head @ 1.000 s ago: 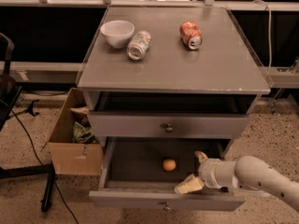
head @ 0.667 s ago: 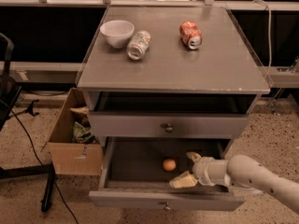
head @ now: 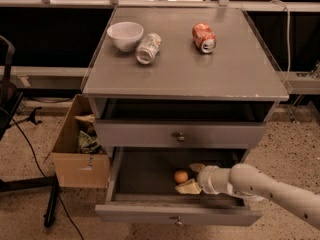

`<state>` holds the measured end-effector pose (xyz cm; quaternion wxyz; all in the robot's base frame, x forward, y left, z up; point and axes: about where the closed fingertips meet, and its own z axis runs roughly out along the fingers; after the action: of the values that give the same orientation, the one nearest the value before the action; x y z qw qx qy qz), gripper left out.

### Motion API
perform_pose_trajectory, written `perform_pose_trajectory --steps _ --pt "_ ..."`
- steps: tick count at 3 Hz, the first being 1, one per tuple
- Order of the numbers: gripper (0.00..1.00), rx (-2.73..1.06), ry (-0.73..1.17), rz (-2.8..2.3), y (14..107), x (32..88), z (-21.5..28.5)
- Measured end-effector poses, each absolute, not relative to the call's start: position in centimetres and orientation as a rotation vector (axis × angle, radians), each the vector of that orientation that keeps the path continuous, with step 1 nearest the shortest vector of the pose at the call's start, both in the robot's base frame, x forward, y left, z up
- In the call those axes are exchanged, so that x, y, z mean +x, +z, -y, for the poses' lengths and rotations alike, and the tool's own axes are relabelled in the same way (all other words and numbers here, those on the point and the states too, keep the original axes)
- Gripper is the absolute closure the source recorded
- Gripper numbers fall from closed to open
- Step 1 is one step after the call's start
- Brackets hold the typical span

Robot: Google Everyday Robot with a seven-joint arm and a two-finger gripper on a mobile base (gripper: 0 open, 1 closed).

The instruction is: Pick orange from middle drawer and place on counter

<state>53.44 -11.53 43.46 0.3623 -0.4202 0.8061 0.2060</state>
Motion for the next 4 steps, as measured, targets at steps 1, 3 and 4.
perform_pose_trajectory --steps 1,3,4 --pt "0.22 -1.083 0.531 -2.075 43.4 53.4 11.5" --pt "0.17 -1.074 0.538 -2.061 43.0 53.8 11.2" --pt "0.15 -1.060 0.546 -2.041 42.1 54.3 10.9"
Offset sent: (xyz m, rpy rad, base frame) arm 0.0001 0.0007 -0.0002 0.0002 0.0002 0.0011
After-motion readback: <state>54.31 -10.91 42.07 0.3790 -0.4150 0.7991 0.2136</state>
